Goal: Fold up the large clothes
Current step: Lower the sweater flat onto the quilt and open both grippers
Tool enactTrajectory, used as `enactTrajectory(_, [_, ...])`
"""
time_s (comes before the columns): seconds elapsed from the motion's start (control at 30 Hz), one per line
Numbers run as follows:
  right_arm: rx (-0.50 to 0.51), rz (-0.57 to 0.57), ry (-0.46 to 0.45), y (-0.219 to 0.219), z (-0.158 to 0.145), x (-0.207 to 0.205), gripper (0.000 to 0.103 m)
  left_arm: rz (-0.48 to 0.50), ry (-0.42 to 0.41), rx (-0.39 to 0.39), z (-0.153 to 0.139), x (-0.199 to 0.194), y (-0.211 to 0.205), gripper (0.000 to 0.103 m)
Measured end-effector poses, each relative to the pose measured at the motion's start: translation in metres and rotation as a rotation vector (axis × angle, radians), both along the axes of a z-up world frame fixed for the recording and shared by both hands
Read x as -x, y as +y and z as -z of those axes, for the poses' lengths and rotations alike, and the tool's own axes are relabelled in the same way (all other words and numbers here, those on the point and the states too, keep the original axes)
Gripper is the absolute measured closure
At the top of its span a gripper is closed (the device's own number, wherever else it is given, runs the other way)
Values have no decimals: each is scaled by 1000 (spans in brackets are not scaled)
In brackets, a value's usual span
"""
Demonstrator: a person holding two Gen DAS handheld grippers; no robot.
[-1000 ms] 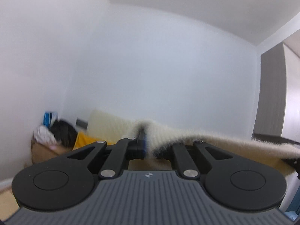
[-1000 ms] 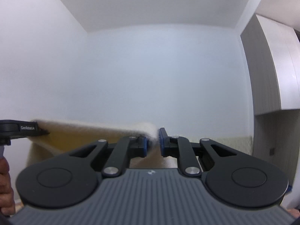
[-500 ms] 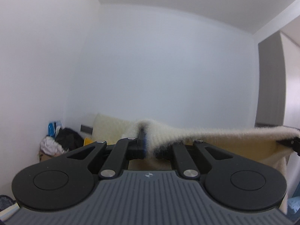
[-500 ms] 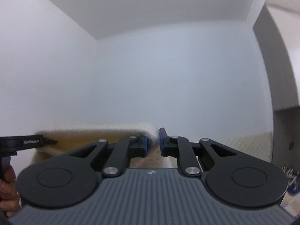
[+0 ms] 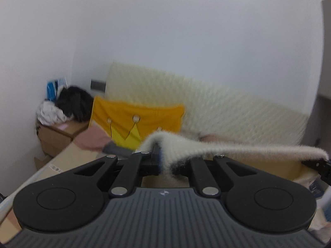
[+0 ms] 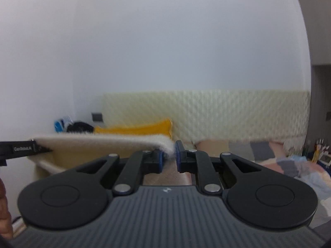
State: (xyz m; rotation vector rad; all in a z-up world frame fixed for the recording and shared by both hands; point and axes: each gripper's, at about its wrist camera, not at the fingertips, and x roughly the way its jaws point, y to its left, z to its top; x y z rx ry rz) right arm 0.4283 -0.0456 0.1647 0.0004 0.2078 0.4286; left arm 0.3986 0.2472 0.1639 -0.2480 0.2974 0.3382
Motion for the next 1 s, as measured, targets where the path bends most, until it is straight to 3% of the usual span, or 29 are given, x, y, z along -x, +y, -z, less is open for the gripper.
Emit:
enactTrajectory(0.17, [44, 28, 98, 42, 89, -121, 89, -2, 127, 21, 109, -137, 57, 95])
enactTrajectory(0.3, [97, 40, 187, 79, 170, -168, 89, 1, 216, 40, 203, -225, 89, 95])
enactTrajectory(0.43, [148, 53, 250, 104, 243, -203, 89, 4, 299, 31, 285, -274, 101, 95])
enactTrajectory(0.6, [171, 42, 355, 129, 324, -241, 88, 5, 438, 78, 371, -325, 124, 94])
enactTrajectory(0.73, [161, 5, 503, 133, 372, -261, 88, 17, 540, 59, 402, -336, 122, 90])
enactTrajectory(0.83, [148, -4, 539, 132, 373, -264, 86, 94, 607, 22, 408, -347, 125, 90])
enactTrajectory(0.9, [128, -11, 569, 132, 372, -268, 82, 116, 640, 14, 401, -346, 125, 83])
enactTrajectory(0.93, [129, -18, 577, 133, 369, -268, 80, 127, 658, 26, 399, -346, 125, 78])
enactTrajectory(1.0, [140, -31, 579, 138, 369, -270, 66, 190, 684, 58, 393, -349, 128, 43])
